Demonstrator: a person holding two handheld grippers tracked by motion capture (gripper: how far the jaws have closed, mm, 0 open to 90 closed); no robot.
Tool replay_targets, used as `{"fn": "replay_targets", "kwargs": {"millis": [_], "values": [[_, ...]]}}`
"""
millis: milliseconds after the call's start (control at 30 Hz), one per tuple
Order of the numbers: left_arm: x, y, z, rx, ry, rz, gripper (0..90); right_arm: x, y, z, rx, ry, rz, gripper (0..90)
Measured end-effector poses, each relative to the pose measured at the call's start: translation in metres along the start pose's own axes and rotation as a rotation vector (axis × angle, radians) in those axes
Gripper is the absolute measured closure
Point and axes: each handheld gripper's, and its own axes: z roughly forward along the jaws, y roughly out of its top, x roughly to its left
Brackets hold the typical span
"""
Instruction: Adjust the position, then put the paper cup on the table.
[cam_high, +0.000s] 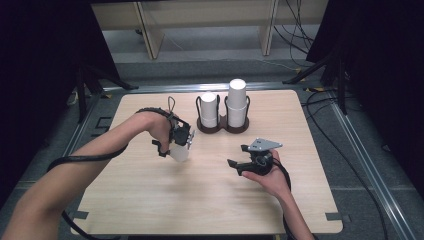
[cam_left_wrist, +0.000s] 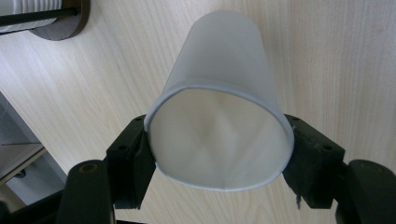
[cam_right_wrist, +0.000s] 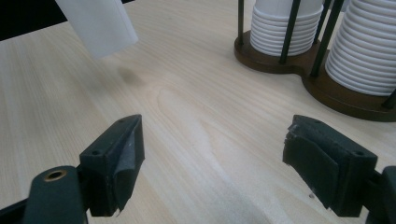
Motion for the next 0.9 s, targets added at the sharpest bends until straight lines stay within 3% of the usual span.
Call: {"fn": "replay_targets", "kwargs": {"millis": [433, 567, 600, 700, 733, 800, 900], "values": [[0.0006, -0.0004, 0.0023, 0.007, -0.008, 0.004, 32.0, 0.0005, -0.0009, -0.0021, 0.013, 0.009, 0.029, 19.6], [0.0023, -0.0014, 0.0012, 0.012, -0.007, -0.004, 32.0, -0.0005, -0.0017, -0.0014, -0.001, -0.003, -0.003, 19.6], [0.0023, -0.0015, 0.0012, 0.013, -0.008, -0.003, 32.0, 0.0005, -0.0019, -0.0015, 0.004, 0.005, 0.013, 19.6], [0.0021, -0.0014, 0.0023, 0.017, -0.011, 0.001, 32.0, 0.0, -0.002, -0.0003, -0.017, 0.015, 0.004, 19.6], [0.0016, -0.0011, 0.0028, 0.02, -0.007, 0.004, 32.0, 0.002, -0.0017, -0.002, -0.002, 0.015, 0.036, 19.6], [0.0014, 0.0, 0.0037, 0.026, -0.017, 0.008, 32.0, 0.0008, -0.0002, -0.0045, -0.003, -0.006, 0.002, 19.6], [0.0014, 0.0018, 0.0034, 0.028, -0.014, 0.009, 32.0, 0.0013, -0.0002, -0.005, 0.001, 0.002, 0.023, 19.6]]}}
